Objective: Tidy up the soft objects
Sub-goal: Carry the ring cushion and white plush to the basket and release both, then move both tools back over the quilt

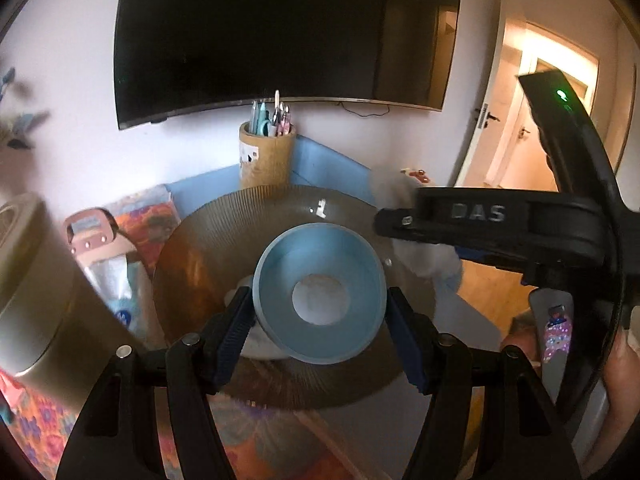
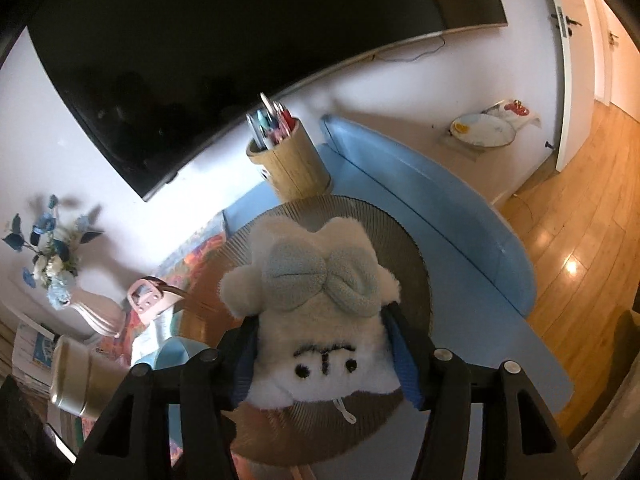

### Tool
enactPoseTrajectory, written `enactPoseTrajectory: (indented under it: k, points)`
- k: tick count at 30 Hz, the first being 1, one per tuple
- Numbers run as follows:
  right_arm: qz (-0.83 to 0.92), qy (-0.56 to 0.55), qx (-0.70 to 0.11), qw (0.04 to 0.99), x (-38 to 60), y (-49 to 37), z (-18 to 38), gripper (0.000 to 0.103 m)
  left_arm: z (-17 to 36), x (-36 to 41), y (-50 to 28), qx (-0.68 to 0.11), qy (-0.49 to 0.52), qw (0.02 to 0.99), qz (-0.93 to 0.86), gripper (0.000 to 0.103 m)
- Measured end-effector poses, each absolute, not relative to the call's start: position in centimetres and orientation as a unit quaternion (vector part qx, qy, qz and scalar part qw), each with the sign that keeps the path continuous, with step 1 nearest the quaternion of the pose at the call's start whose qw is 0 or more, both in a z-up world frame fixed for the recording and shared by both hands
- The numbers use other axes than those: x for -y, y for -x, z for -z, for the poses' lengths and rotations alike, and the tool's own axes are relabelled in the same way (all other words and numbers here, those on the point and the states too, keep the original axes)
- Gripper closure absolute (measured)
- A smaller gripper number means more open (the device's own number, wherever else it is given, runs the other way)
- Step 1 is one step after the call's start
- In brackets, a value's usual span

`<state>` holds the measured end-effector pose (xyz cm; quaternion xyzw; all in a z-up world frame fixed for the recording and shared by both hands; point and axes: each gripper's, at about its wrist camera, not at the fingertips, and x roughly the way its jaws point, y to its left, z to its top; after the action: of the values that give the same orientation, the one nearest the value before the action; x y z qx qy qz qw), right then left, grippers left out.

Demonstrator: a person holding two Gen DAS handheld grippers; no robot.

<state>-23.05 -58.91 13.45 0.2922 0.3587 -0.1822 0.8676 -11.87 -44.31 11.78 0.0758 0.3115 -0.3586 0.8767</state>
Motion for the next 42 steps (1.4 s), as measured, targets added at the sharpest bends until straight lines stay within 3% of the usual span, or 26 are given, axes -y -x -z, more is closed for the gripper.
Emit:
enactPoseTrajectory:
  k: [2,4,6,15,23,28,30,33,42]
  points:
    - [0.186,-0.286,-0.367,0.865,59.3,22.5,-13.0,0.035,-11.8,45.0,11.7,-0.303,-0.082,0.881,0.353,0.032]
    - [0.186,-0.283,-0.373,0.864,59.4,22.5,-12.7,0.035,-11.7,45.3,11.7,-0.3,-0.091,0.882,0.351,0.009]
    - [0.184,-0.283,-0.372,0.865,59.7,22.7,-12.4,0.035,-11.8,44.9,12.0,-0.292,-0.086,0.883,0.358,0.003]
    - [0.194,-0.33,-0.33,0.863,59.2,27.8,-12.8,0.034,-12.6,43.8,14.8,-0.28,-0.085,0.877,0.381,0.003]
    - [0.126,-0.343,-0.282,0.887,54.5,34.4,-14.9,0.03,-17.9,37.4,19.7,-0.23,-0.062,0.869,0.434,0.003]
    - [0.044,-0.333,-0.242,0.91,50.9,37.5,-16.6,0.024,-21.2,29.3,20.1,-0.222,-0.02,0.884,0.411,0.003]
    - [0.014,-0.333,-0.222,0.916,49.7,38.0,-17.5,0.015,-22.1,25.6,19.7,-0.224,-0.02,0.897,0.38,0.003]
    - [-0.028,-0.313,-0.215,0.925,46.7,37.5,-18.8,0.011,-22.8,20.2,18.7,-0.236,-0.017,0.911,0.337,0.003]
    - [-0.176,-0.213,-0.315,0.908,31.5,27.5,-18.3,0.01,-25.7,2.8,13.9,-0.236,-0.026,0.961,0.139,0.003]
